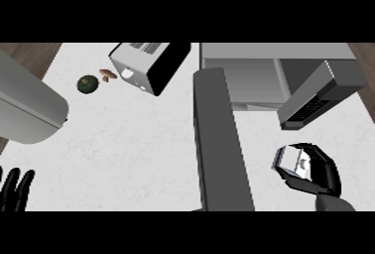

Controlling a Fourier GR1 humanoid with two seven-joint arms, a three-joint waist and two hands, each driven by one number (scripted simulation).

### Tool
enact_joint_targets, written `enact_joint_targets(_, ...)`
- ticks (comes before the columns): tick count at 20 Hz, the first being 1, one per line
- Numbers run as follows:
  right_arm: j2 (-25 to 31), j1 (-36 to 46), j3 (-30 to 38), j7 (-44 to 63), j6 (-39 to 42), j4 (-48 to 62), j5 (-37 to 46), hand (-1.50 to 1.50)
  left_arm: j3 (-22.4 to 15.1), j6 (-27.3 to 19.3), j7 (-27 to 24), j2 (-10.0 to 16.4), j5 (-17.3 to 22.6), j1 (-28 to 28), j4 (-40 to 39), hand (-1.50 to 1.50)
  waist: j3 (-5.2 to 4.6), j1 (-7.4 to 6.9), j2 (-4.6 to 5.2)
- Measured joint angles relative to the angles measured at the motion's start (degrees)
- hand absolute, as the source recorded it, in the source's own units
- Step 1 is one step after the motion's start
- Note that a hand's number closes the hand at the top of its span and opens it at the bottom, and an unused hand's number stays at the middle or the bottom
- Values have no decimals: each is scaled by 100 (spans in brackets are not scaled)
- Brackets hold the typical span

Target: Pick up the milk, place it into the microwave and close the microwave

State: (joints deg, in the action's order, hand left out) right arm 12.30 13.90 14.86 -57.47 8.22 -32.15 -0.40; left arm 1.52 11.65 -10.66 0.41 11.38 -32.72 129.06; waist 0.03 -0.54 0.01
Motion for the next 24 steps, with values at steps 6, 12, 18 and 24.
enact_joint_targets(6, -189, 15, -3, -16, -20, -391, -190, 150, -24, 49, -150, -18, -12, -51, -131, -150, -3, 16, -7)
enact_joint_targets(12, 34, 137, -97, 92, 172, -621, -289, 150, 88, 159, -29, 26, 150, -87, -13, -150, -2, 13, -6)
enact_joint_targets(18, -88, -57, -428, 463, 491, -1393, -451, 150, 233, 274, -194, 34, 275, -102, -195, -150, -7, 44, -18)
enact_joint_targets(24, -291, -364, -819, 1274, 453, -2832, -520, 150, 215, 273, -156, -6, 292, -238, -70, -150, -8, 62, -26)
